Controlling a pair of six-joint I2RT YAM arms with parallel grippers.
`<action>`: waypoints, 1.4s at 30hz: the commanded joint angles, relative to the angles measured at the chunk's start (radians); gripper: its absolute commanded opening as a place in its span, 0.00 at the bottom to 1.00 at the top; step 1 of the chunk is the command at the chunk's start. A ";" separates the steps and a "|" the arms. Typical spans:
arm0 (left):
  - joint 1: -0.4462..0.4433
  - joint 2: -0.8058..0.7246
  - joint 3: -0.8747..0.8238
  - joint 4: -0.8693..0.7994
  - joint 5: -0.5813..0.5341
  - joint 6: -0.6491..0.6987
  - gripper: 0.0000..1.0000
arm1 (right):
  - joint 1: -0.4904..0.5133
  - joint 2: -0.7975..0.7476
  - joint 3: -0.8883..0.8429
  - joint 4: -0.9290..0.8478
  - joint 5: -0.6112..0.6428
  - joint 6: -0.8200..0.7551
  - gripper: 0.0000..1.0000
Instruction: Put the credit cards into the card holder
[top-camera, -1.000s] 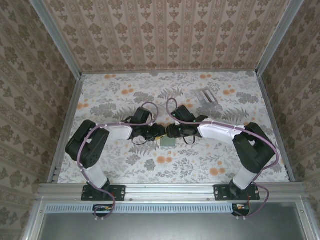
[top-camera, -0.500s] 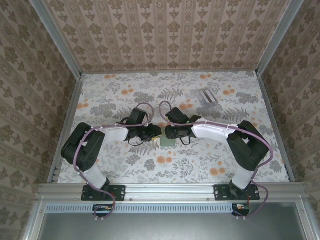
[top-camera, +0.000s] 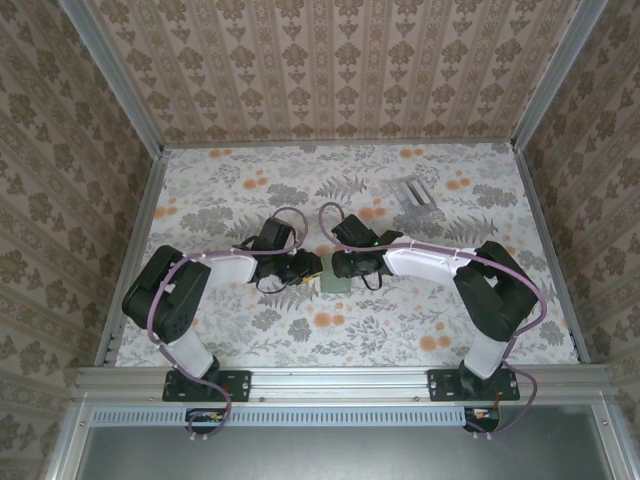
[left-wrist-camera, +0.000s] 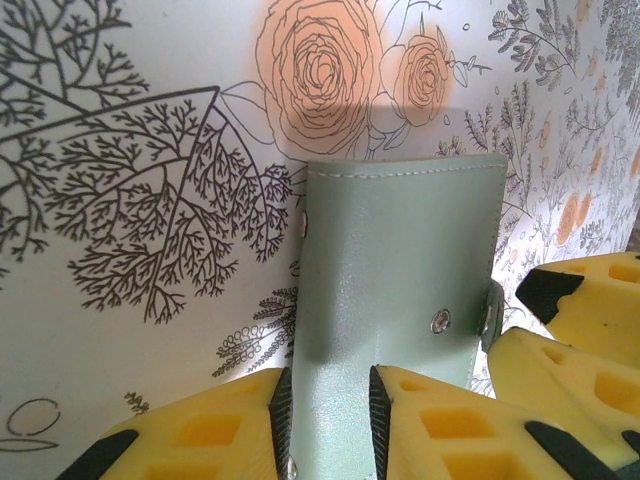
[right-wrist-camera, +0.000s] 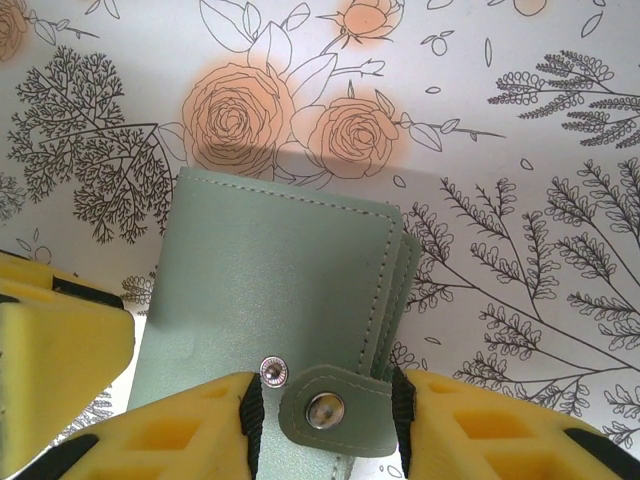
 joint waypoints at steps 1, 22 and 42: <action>0.010 -0.016 -0.009 -0.019 -0.008 -0.001 0.29 | 0.007 0.036 0.034 -0.042 0.008 -0.010 0.42; 0.011 -0.008 -0.015 -0.013 0.000 0.002 0.29 | 0.009 -0.008 0.015 -0.036 0.029 -0.001 0.03; 0.013 0.002 -0.010 -0.007 0.006 0.001 0.29 | -0.001 -0.022 -0.029 0.098 -0.040 0.049 0.00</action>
